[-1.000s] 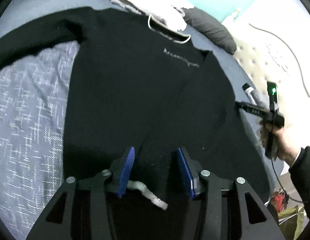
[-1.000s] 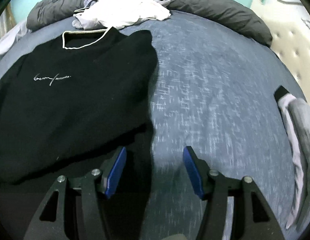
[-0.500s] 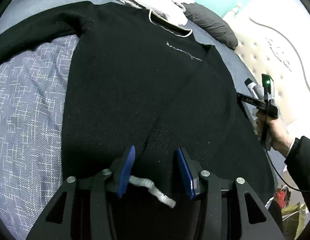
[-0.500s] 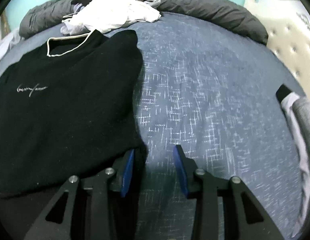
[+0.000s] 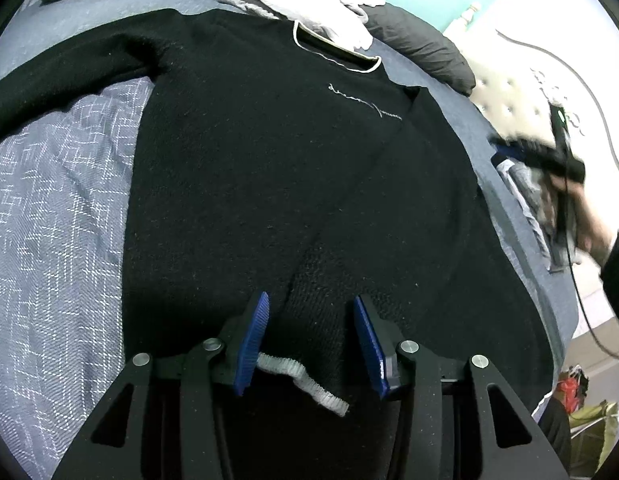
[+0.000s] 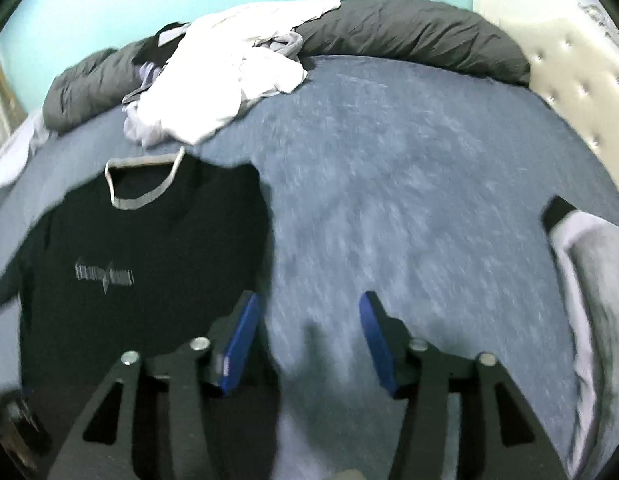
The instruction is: Fold clothes
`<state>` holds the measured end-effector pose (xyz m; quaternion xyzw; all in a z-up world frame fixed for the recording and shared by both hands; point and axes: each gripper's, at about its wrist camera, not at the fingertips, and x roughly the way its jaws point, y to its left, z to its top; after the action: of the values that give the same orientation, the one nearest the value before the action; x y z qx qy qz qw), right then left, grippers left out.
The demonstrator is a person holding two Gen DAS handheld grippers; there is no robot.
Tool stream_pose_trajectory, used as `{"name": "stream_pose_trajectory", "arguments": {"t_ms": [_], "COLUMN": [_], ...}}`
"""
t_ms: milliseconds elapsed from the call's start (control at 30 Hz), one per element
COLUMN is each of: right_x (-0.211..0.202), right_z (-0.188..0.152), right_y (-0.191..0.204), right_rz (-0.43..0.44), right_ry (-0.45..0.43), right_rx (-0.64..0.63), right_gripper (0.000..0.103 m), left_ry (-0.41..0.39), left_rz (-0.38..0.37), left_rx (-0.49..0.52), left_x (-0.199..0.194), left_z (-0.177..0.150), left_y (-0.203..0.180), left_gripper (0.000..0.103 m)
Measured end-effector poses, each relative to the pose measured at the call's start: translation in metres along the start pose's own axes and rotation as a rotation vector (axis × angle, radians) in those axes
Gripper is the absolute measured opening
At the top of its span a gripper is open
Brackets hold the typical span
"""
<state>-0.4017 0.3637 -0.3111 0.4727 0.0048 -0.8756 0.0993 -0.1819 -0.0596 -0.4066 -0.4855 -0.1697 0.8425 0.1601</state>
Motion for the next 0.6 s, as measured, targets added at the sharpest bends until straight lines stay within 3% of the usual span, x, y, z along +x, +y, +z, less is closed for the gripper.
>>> {"name": "stream_pose_trajectory", "arguments": {"t_ms": [167, 467, 500, 567, 600], "right_x": [0.041, 0.096, 0.103, 0.112, 0.113], "right_z": [0.058, 0.095, 0.096, 0.098, 0.098], "right_y": [0.029, 0.045, 0.044, 0.043, 0.043], "right_rz": [0.035, 0.025, 0.024, 0.016, 0.004], "right_ry": [0.041, 0.101, 0.12, 0.137, 0.129], "right_rx": [0.029, 0.025, 0.029, 0.023, 0.02], "right_gripper": [0.055, 0.054, 0.051, 0.01, 0.009], "left_ry": [-0.001, -0.007, -0.007, -0.007, -0.007], "left_rz": [0.006, -0.008, -0.007, -0.008, -0.009], "left_rx": [0.009, 0.016, 0.021, 0.025, 0.025], "left_x": [-0.007, -0.022, -0.023, -0.026, -0.028], "left_z": [0.0, -0.002, -0.003, -0.004, -0.004], "left_y": [0.006, 0.028, 0.03, 0.036, 0.039], "left_gripper": [0.048, 0.049, 0.049, 0.049, 0.049]}}
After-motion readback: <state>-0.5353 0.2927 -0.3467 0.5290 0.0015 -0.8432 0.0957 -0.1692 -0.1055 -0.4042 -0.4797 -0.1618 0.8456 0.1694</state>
